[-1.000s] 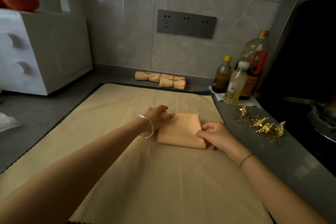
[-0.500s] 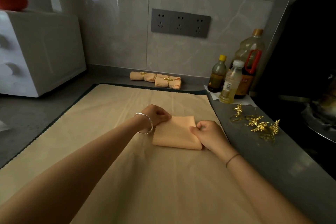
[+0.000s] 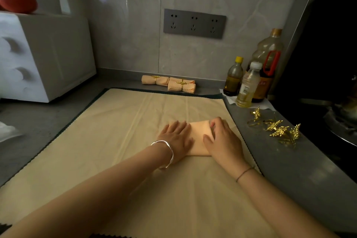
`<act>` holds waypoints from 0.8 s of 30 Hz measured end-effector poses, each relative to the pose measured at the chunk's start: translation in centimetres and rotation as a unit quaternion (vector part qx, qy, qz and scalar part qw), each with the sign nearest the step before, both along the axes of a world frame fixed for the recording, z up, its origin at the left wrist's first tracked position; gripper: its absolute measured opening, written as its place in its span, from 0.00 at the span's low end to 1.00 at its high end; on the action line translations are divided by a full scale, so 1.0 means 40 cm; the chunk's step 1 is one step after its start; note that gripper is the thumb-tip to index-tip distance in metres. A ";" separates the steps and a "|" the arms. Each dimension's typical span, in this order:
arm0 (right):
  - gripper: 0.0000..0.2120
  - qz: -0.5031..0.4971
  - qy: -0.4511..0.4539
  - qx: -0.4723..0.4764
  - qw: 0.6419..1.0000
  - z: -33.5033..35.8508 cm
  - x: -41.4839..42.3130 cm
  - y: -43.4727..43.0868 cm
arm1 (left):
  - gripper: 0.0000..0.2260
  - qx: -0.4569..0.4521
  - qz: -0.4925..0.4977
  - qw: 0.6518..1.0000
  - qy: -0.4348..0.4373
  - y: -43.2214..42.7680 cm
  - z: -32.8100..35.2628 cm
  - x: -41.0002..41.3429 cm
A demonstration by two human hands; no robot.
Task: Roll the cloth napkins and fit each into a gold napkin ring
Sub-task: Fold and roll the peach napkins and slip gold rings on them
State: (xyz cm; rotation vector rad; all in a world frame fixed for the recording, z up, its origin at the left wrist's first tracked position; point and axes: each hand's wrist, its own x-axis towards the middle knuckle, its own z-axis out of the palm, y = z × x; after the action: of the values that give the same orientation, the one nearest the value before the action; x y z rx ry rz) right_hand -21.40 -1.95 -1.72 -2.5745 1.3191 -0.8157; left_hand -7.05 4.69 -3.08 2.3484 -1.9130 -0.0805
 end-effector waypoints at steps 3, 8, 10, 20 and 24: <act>0.20 0.081 0.063 -0.064 0.993 0.018 0.013 -0.008 | 0.25 0.008 -0.004 1.000 -0.001 0.002 0.007 -0.002; 0.24 0.111 0.206 0.046 0.971 0.000 0.040 -0.031 | 0.25 0.009 -0.007 1.000 0.013 0.004 0.008 0.001; 0.24 0.120 0.211 0.076 0.967 -0.015 0.032 -0.038 | 0.25 0.003 -0.010 1.000 0.014 0.005 0.007 0.000; 0.25 0.196 0.221 0.106 0.950 -0.021 -0.022 -0.060 | 0.27 0.022 -0.100 0.995 0.022 0.062 0.013 0.045; 0.25 0.195 0.223 0.100 0.950 -0.020 -0.023 -0.060 | 0.36 0.005 -0.154 0.987 -0.055 0.099 0.043 0.061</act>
State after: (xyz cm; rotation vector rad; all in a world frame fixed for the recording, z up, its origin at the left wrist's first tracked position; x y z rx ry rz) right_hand -22.32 -4.35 -2.52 -2.8016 0.8592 -0.0280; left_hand -4.61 8.65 -1.36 2.0838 -2.3189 0.0143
